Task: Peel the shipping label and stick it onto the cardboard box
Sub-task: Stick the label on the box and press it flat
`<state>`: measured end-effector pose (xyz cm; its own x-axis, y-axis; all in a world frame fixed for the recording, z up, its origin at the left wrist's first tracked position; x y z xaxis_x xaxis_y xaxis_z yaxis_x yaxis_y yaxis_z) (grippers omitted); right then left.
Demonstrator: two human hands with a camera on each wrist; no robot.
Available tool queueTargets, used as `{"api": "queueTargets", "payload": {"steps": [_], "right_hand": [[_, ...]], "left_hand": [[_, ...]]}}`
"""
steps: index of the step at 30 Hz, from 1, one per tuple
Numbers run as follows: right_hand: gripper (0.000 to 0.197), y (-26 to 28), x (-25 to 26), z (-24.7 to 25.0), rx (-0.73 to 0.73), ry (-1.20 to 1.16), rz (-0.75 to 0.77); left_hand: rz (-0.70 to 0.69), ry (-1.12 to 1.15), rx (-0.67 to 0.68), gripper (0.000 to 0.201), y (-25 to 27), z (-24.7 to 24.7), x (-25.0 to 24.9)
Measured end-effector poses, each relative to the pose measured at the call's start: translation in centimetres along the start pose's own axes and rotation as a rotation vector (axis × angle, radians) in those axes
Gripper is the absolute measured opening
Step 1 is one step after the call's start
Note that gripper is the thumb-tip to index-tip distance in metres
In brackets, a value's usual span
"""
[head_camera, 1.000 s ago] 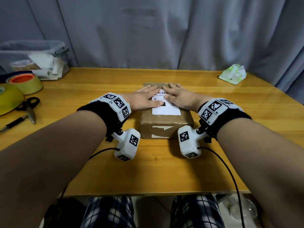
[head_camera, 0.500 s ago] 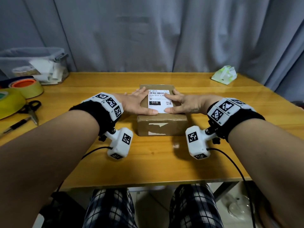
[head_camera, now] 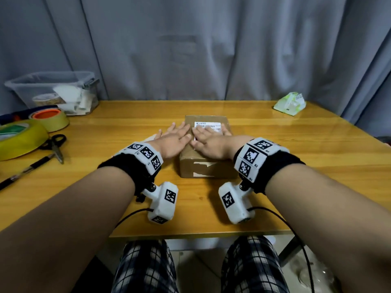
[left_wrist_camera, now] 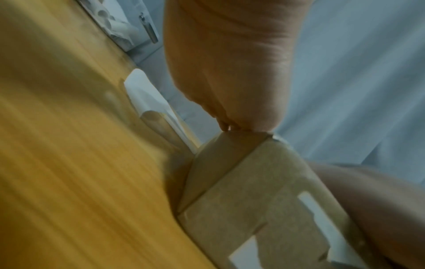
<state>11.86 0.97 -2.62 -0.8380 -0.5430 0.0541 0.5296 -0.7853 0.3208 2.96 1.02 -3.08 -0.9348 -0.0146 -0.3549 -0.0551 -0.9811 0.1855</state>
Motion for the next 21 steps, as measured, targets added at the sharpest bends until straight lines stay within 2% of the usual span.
{"api": "queueTargets", "payload": {"steps": [5, 8, 10, 11, 13, 14, 17, 18, 20, 21], "right_hand": [[0.067, 2.0, 2.5, -1.0, 0.106, -0.071, 0.122], [0.06, 3.7, 2.8, -0.6, 0.119, -0.219, 0.207], [0.047, 4.9, 2.6, 0.5, 0.1, -0.506, 0.28], [0.039, 5.3, 2.3, 1.2, 0.081, -0.728, 0.314], [0.03, 5.3, 0.5, 2.7, -0.042, -1.125, 0.294], [0.027, 4.9, -0.6, 3.2, -0.137, -1.192, 0.263], [0.027, 3.5, -3.1, 4.9, -0.447, -0.982, 0.169], [0.029, 3.1, -3.7, 5.4, -0.511, -0.892, 0.133], [0.035, 1.8, -4.5, 5.3, -0.521, -0.72, 0.035], [0.039, 1.2, -4.6, 4.7, -0.467, -0.61, -0.017]], "left_hand": [[0.014, 0.108, -0.041, 0.048, -0.4, 0.3, 0.6], [0.02, 0.092, -0.049, 0.046, -0.7, 1.1, 0.6], [0.023, 0.071, -0.036, 0.046, -0.7, 1.3, 0.4], [0.027, 0.065, -0.029, 0.047, -0.6, 1.5, 0.3], [0.031, 0.038, -0.023, 0.047, -0.5, 1.8, -0.1], [0.029, 0.001, -0.032, 0.048, -0.4, 2.1, -0.4], [-0.018, -0.109, -0.105, 0.049, -0.6, 2.8, -2.1], [-0.043, -0.116, -0.125, 0.05, -0.7, 2.7, -2.8], [-0.075, -0.119, -0.115, 0.05, -0.8, 1.9, -3.9], [-0.075, -0.125, -0.09, 0.051, -0.9, 1.1, -4.1]]}}
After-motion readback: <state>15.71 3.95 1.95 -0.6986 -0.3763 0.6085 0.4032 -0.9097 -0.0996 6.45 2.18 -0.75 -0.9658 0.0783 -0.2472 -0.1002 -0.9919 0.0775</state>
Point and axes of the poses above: each hand's wrist, its own y-axis away from the middle knuckle, its own z-axis out of the back of the hand, x = y × z, the point moved 10 cm from there along -y, towards the middle knuckle, and after that the axes turned 2 degrees about x, right-handed, at the moved point
